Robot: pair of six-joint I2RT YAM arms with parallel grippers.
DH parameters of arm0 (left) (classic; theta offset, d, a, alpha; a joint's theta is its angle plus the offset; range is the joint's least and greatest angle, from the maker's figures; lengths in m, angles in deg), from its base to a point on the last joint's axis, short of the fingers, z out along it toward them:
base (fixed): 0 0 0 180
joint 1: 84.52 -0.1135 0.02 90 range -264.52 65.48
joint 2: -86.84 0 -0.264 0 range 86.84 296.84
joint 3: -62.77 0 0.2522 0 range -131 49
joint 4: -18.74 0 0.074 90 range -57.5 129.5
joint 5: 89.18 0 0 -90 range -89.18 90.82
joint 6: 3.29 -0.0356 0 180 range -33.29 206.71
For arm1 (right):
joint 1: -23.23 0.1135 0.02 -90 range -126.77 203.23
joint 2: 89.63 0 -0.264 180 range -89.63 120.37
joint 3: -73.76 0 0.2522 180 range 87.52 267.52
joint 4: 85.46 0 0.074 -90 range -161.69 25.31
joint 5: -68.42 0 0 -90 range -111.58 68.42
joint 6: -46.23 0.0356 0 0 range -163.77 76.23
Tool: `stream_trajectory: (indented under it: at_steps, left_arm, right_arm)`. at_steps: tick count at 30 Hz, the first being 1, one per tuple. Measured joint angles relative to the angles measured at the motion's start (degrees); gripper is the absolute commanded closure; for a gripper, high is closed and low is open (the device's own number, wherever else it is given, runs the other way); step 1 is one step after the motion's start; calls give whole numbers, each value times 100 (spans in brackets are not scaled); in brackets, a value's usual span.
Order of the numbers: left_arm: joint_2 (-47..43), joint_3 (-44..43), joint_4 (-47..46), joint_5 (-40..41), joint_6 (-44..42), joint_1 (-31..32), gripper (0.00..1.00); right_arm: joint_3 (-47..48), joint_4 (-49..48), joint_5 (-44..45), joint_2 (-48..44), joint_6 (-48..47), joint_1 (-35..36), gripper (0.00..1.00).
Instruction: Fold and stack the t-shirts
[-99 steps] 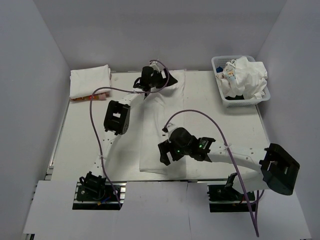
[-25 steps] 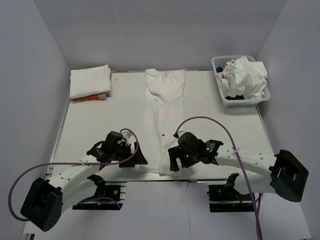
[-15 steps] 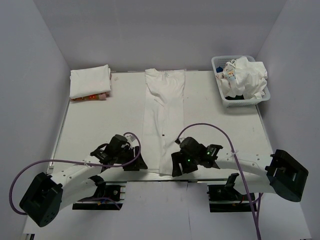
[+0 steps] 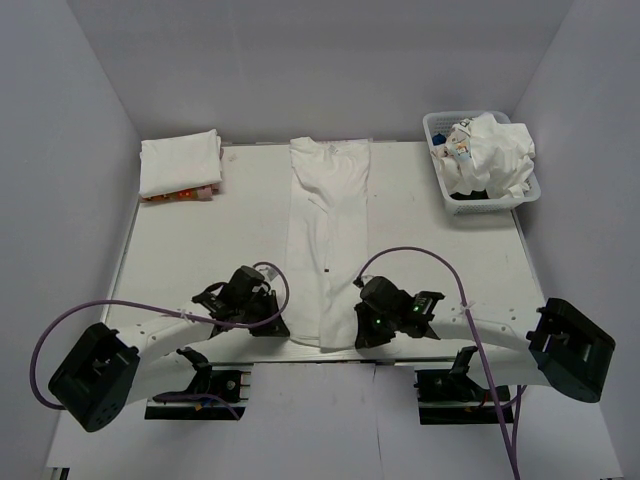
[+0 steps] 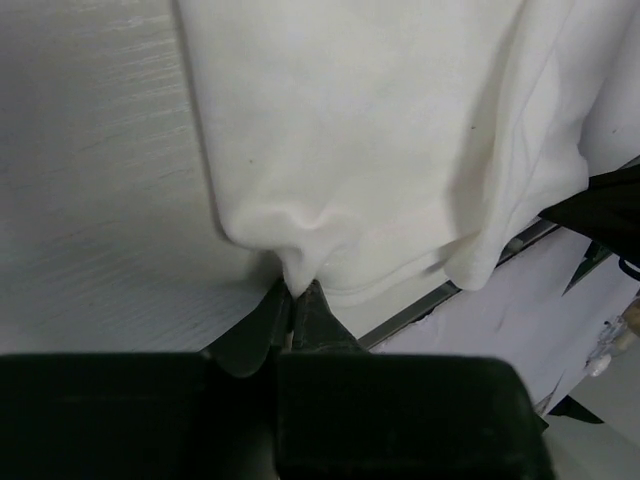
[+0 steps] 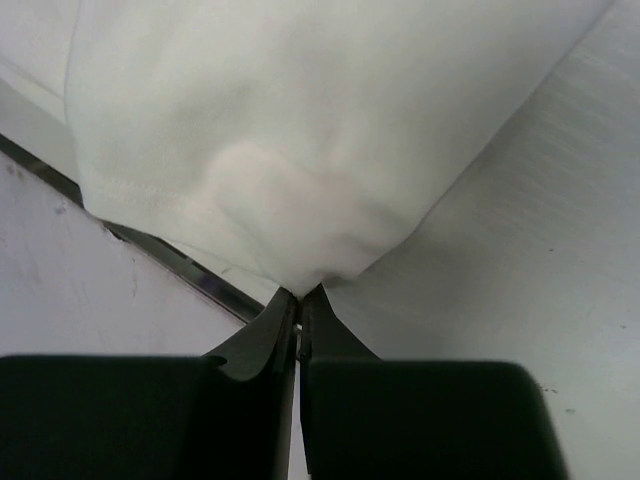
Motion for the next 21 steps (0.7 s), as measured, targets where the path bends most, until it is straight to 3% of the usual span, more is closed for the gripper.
stream_trajectory:
  at_steps: [7, 12, 21]
  left_arm:
    - [-428, -90, 24, 190, -105, 13, 100]
    - [-511, -785, -251, 638, -223, 11, 100]
    - [1283, -2863, -330, 2057, -483, -155, 100]
  right_arm:
    - [192, -76, 627, -199, -166, 4, 100]
    - [920, -66, 1648, -170, -372, -39, 100]
    - [2398, -92, 3309, 822, -577, -785, 100]
